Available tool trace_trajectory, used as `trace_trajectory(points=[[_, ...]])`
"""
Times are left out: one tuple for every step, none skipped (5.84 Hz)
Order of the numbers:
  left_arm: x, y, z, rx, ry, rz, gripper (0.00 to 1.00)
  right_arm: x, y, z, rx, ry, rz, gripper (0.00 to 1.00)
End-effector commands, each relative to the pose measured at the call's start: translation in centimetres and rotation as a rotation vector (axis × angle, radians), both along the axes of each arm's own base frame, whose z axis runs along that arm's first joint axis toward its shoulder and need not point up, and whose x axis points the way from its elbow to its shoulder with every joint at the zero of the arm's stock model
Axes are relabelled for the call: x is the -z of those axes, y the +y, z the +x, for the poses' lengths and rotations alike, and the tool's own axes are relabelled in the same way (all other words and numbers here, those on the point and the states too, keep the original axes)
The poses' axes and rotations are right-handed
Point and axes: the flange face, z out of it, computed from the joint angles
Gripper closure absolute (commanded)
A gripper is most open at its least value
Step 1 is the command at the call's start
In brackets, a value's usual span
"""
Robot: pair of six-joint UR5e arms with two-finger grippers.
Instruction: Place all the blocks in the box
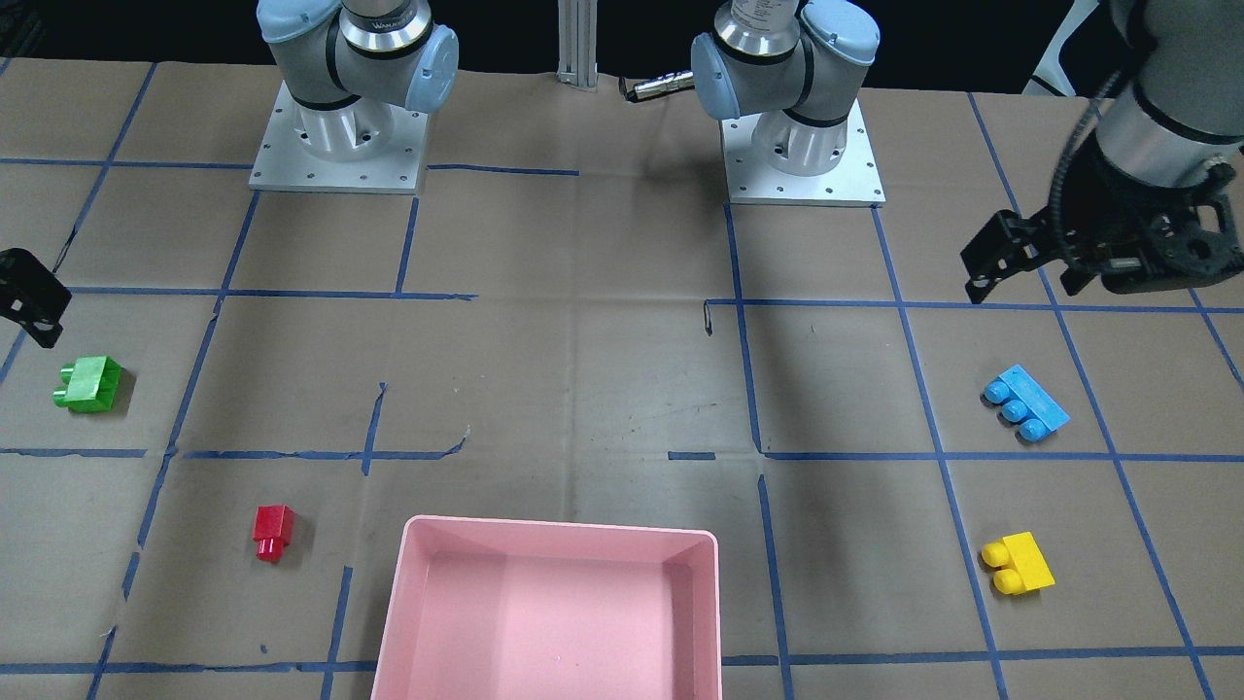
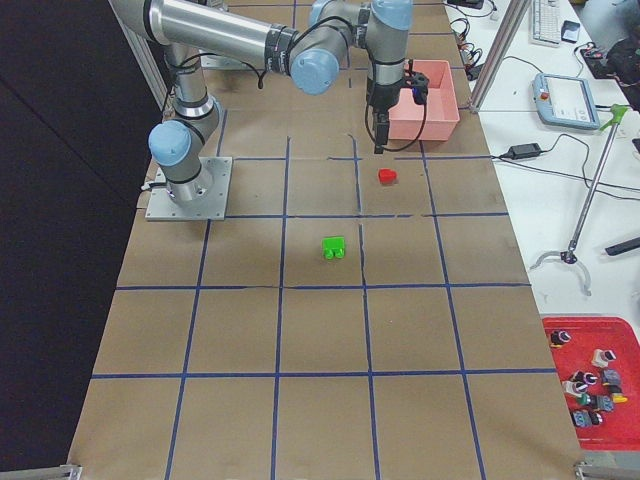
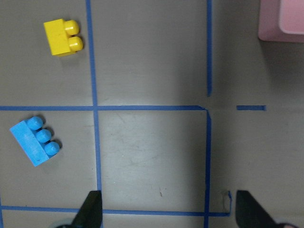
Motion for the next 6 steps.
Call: trace_trajectory(points=[[4.1,3.5,12.5,-0.14,0.045,0.056,0.0,-0.1,1.9,-6.6,-0.039,-0.029,0.01,0.01],[5.4,4.7,14.7,-0.182,0.047,0.061,0.0,1.1,3.1,-8.3,-0.051,-0.1,-0.003,0.01],[6.2,4.5,15.0,-0.182,0.028,0.039,0.0,3.3,4.9,-9.7,-0.091,-0.124,0.026,0.01],[8.1,4.2,15.6,-0.198,0.04,0.054,0.0,6.8,7.8,-11.3,-0.091,-0.164,0.066,0.01],[11.0,3.3,16.5,-0.202,0.043,0.056,0.0,10.6,9.0,-11.1,-0.083,-0.137,0.041,0.01],[15.6,2.3,17.2,-0.206,0.043,0.051,0.0,12.7,10.3,-10.3,-0.088,-0.07,-0.015,0.01]])
